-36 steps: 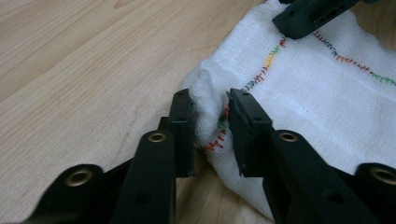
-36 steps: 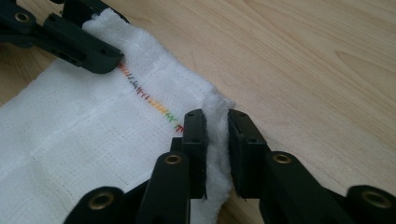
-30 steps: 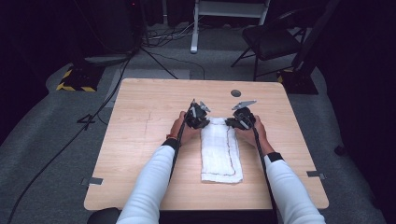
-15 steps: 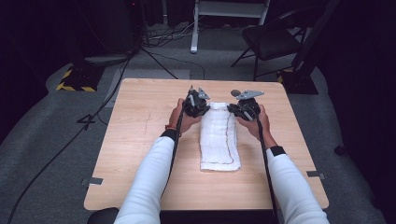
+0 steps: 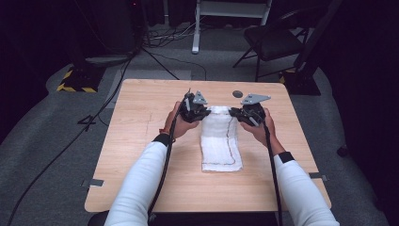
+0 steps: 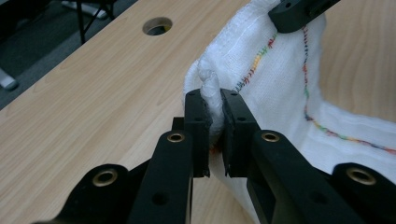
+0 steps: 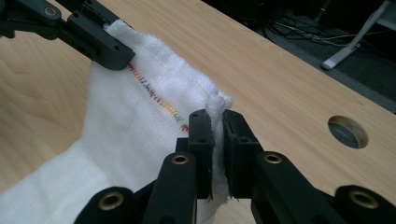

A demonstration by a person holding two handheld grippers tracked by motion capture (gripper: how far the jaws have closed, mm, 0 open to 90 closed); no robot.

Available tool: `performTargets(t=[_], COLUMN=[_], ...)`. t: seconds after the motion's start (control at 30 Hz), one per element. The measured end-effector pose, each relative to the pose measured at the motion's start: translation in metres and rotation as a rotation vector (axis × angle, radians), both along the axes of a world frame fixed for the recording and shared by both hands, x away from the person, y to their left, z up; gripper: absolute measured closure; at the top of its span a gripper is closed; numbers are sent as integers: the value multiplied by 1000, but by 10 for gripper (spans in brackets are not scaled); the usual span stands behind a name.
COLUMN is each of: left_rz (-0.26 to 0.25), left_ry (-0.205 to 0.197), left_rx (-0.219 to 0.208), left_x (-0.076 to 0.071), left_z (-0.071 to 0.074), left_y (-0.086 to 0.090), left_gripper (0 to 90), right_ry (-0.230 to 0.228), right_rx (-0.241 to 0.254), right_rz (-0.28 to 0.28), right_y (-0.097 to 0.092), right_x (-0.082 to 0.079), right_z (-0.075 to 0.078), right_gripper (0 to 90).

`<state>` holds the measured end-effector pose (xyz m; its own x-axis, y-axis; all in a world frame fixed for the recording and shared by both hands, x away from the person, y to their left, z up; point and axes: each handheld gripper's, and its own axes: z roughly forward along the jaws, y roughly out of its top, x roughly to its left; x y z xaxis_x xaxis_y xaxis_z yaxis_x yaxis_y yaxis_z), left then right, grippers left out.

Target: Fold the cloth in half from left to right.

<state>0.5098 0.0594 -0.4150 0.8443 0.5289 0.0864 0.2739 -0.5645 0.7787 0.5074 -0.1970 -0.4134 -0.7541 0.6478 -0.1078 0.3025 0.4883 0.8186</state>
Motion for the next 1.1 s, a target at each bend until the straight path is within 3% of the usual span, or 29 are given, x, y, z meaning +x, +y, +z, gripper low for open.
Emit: performTargets(t=[0.43, 0.63, 0.97, 1.1], left_rz=[-148, -186, -236, -262], left_ry=[-4, 15, 42, 53], left_rx=[-6, -7, 28, 46], left_x=[-48, -64, -88, -98], left_z=[-5, -13, -28, -34], left_y=[5, 5, 0, -3], left_gripper=[819, 814, 813, 813], right_ry=[21, 42, 77, 117], right_rx=[24, 42, 22, 2], right_rz=[137, 170, 228, 257], right_y=[-17, -22, -28, -31], right_x=[-49, -64, -86, -96], right_z=[-4, -10, -21, -32], right_gripper=[831, 830, 817, 815])
